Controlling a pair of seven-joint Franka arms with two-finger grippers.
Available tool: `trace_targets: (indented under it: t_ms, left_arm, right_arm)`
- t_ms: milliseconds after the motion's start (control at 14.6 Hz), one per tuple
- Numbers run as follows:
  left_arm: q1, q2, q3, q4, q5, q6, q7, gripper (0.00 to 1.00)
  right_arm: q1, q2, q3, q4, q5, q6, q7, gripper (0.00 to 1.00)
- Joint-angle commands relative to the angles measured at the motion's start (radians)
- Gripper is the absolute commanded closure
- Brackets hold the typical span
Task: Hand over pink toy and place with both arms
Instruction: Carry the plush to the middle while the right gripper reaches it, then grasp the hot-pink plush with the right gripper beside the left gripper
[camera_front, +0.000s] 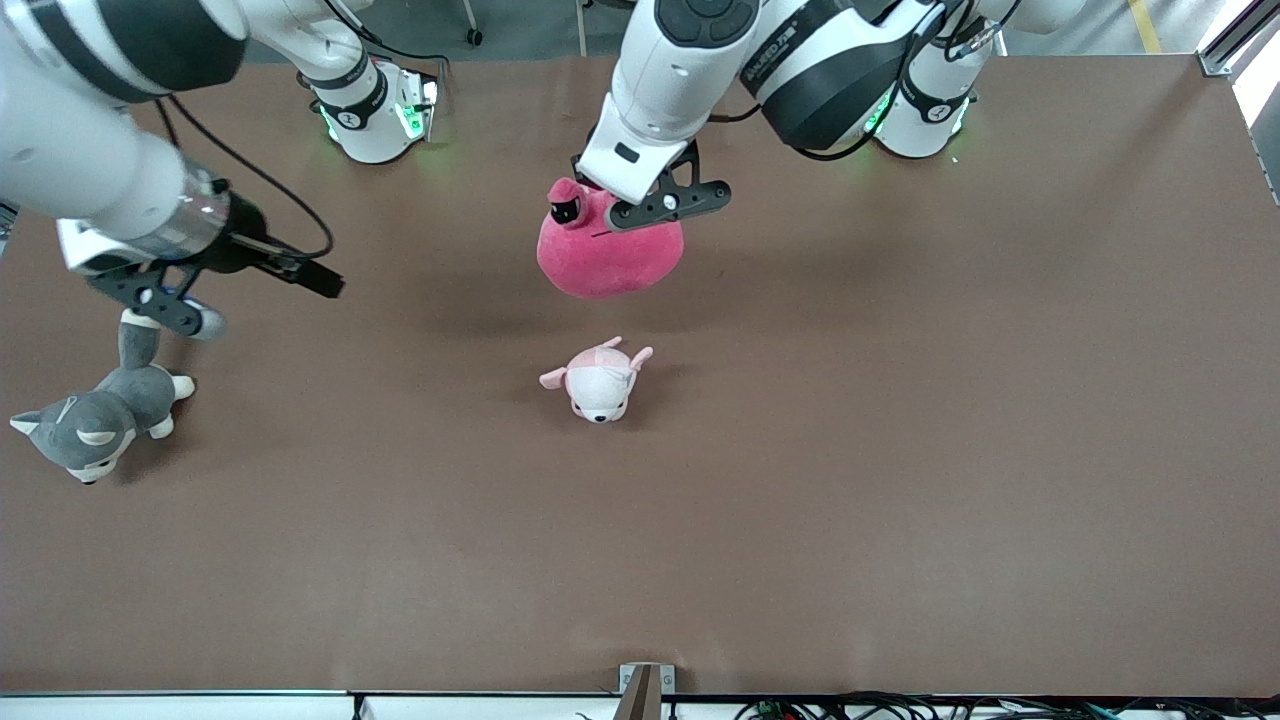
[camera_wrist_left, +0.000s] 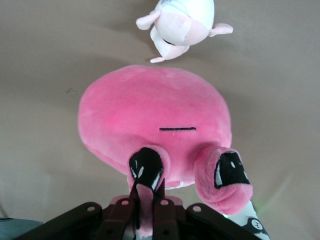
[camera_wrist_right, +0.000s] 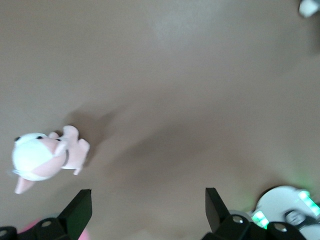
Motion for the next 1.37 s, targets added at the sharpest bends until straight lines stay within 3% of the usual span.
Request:
trace_targets:
  t_ms: [0,206,481,824,1030,1305]
  left_arm:
    - [-0.016,0.014,0.010,0.027,-0.001,0.010,-0.021,1.00]
    - [-0.022,0.019,0.012,0.027,0.001,0.021,-0.029,1.00]
    - [-0.022,0.019,0.012,0.027,0.001,0.023,-0.029,1.00]
    - [-0.024,0.019,0.012,0.027,0.001,0.023,-0.034,1.00]
    - [-0.024,0.019,0.012,0.027,0.001,0.023,-0.034,1.00]
    - [-0.024,0.019,0.012,0.027,0.001,0.023,-0.034,1.00]
  right_arm:
    - [0.088,-0.012,-0.009,-0.021,0.023,0.039,0.239,0.00]
    - [0.159,-0.019,-0.009,-0.050,0.074,0.099,0.466,0.00]
    - [0.284,-0.016,-0.009,-0.082,0.077,0.180,0.660,0.00]
    - [0.390,-0.015,-0.009,-0.141,0.077,0.289,0.757,0.01]
    - [0.396,-0.015,-0.007,-0.141,0.078,0.297,0.759,0.11]
    - [0.406,-0.015,-0.007,-0.141,0.100,0.296,0.759,0.16]
